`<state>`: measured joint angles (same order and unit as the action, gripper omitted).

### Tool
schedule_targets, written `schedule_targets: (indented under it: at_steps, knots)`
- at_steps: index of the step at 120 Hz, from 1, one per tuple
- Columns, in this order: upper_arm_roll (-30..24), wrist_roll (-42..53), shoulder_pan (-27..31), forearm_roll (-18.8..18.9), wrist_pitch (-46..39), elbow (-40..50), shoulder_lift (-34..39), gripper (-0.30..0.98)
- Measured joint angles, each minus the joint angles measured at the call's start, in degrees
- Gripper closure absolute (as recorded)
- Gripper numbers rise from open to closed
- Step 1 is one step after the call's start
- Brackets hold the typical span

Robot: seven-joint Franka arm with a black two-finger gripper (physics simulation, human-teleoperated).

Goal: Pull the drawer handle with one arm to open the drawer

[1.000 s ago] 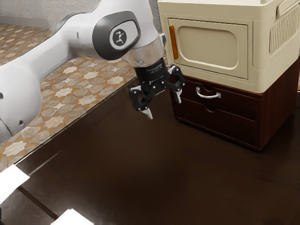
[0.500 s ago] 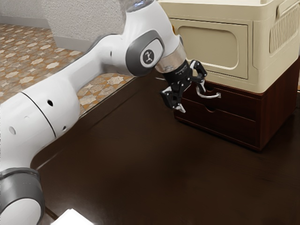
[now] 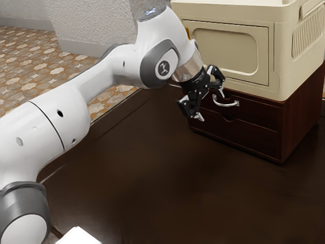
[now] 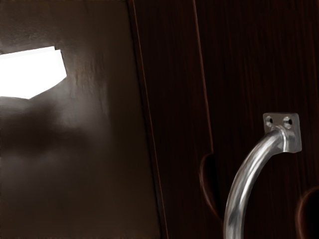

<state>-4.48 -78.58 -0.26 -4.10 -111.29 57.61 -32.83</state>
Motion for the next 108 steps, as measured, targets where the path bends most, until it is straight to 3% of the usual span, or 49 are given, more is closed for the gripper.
schedule_targets:
  at_steps: [36, 78, 108]
  knots:
    - [0.0, 0.0, -0.1, -0.2, -1.0, 1.5, -0.4, 0.01]
    - [0.0, -0.4, -0.2, -0.4, -1.2, 3.6, 1.4, 0.4]
    - [0.3, -0.5, -0.2, -0.4, -1.3, 7.5, 4.3, 0.57]
